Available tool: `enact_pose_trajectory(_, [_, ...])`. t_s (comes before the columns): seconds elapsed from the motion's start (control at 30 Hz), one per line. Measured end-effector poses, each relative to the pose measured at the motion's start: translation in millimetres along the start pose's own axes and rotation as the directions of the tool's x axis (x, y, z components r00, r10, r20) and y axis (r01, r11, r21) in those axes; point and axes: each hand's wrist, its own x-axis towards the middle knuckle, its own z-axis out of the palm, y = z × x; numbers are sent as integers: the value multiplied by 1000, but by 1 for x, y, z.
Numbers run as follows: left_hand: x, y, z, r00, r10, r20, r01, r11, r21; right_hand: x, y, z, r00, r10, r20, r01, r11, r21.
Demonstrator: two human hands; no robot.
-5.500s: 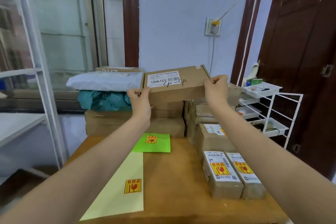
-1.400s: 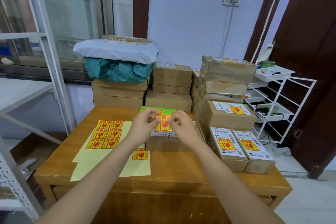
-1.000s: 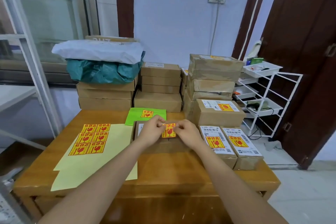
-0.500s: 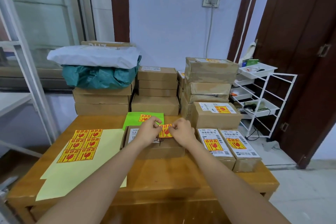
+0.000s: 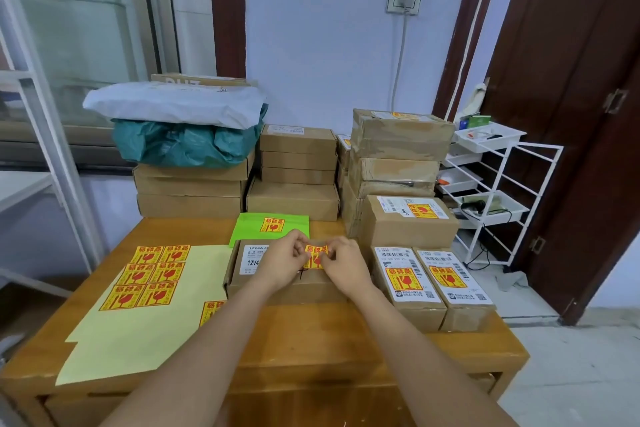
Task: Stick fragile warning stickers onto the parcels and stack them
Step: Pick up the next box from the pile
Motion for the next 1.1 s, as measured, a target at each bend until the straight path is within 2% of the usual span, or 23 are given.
enact_pose_trajectory(0.27, [0,0,1,999,30,19,-31,998,57,-1,-1,3,999,-48,-7,47,995,-88])
enact_pose_trajectory(0.6, [2,-1,2,1000,5,27,-6,997,74,-1,-4,4,999,-42,-15,40,993,-114])
enact_pose_trajectory(1.1, [0,3,2,999,-30,-14,32,992,121,-11,-13,1,995,42,-93,-42,999,1])
